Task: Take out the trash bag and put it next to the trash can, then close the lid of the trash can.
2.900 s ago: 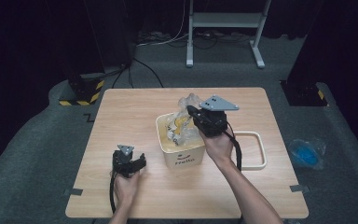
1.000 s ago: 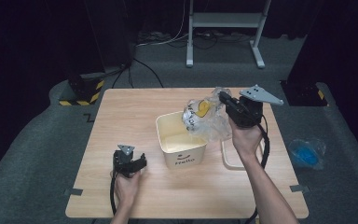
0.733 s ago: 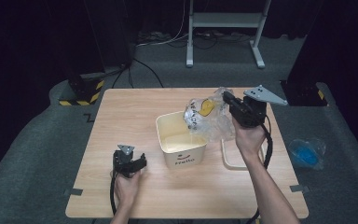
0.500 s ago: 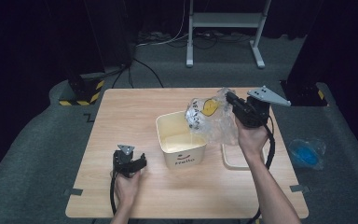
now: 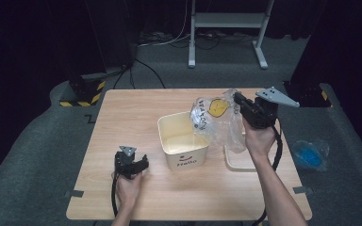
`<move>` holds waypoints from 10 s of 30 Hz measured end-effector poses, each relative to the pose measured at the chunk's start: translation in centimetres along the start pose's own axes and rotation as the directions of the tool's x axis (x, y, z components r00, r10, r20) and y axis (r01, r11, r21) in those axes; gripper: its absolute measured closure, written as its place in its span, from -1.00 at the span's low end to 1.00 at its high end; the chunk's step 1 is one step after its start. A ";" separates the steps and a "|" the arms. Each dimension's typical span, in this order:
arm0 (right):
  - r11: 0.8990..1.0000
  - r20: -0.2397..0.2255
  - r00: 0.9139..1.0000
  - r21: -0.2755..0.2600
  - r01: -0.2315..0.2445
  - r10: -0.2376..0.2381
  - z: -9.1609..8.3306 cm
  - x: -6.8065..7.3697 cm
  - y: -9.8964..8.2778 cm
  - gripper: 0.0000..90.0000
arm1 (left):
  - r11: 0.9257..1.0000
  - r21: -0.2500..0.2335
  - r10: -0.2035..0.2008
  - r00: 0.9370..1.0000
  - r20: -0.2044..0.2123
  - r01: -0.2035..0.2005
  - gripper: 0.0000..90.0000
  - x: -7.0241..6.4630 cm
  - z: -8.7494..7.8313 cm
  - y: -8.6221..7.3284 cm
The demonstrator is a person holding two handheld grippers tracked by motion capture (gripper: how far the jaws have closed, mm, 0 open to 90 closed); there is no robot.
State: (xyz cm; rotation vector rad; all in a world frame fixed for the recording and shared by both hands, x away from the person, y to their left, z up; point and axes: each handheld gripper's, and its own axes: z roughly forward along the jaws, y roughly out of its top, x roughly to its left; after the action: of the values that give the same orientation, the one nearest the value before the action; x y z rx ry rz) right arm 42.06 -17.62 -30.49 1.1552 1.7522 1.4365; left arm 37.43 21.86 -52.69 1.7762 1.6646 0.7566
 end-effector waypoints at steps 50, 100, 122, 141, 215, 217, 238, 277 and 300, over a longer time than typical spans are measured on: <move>0.995 0.078 0.997 0.097 0.017 -0.024 1.5 -1.5 -1.2 1.00 | 1.000 0.001 0.000 1.000 0.003 0.000 -0.45 0.1 0.1 0.0; 0.978 -0.002 0.997 0.191 0.078 -0.079 8.4 1.3 -3.7 1.00 | 1.000 0.001 -0.008 1.000 0.006 0.008 -0.46 0.1 0.1 0.0; 0.975 -0.029 0.998 0.217 0.057 -0.052 8.8 1.4 -5.5 0.68 | 1.000 0.005 -0.003 1.000 0.006 0.003 -0.47 0.1 0.0 0.0; 0.981 -0.026 1.000 0.196 0.004 0.001 4.5 -0.4 -6.3 0.28 | 1.000 0.003 -0.004 1.000 0.003 0.004 -0.47 0.1 0.0 0.0; 0.973 0.082 0.995 0.219 -0.077 0.060 -4.3 -5.1 -14.8 0.20 | 1.000 0.005 -0.005 1.000 0.011 0.005 -0.47 0.1 0.0 0.0; 0.972 0.088 0.994 0.221 -0.078 0.060 -4.3 -5.3 -15.1 0.22 | 1.000 0.005 -0.006 1.000 0.011 0.006 -0.47 0.1 0.0 0.0; 0.956 0.186 0.981 0.275 -0.099 0.048 -3.9 -7.2 -17.8 0.25 | 1.000 0.006 -0.006 1.000 0.012 0.006 -0.47 0.1 0.0 0.0; 0.932 0.277 0.958 0.325 -0.159 0.067 -2.9 -9.6 -19.7 0.29 | 1.000 0.006 -0.007 1.000 0.013 0.007 -0.47 0.1 0.0 -0.1; 0.913 0.326 0.944 0.366 -0.182 0.058 -2.1 -10.6 -20.5 0.40 | 1.000 0.005 -0.005 1.000 0.018 0.005 -0.47 0.1 0.0 -0.1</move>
State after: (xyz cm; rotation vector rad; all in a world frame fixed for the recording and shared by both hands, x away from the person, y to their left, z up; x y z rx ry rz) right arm 39.88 -28.86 -50.70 1.6273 1.8089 0.9182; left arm 37.37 21.95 -52.71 1.7767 1.6598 0.7327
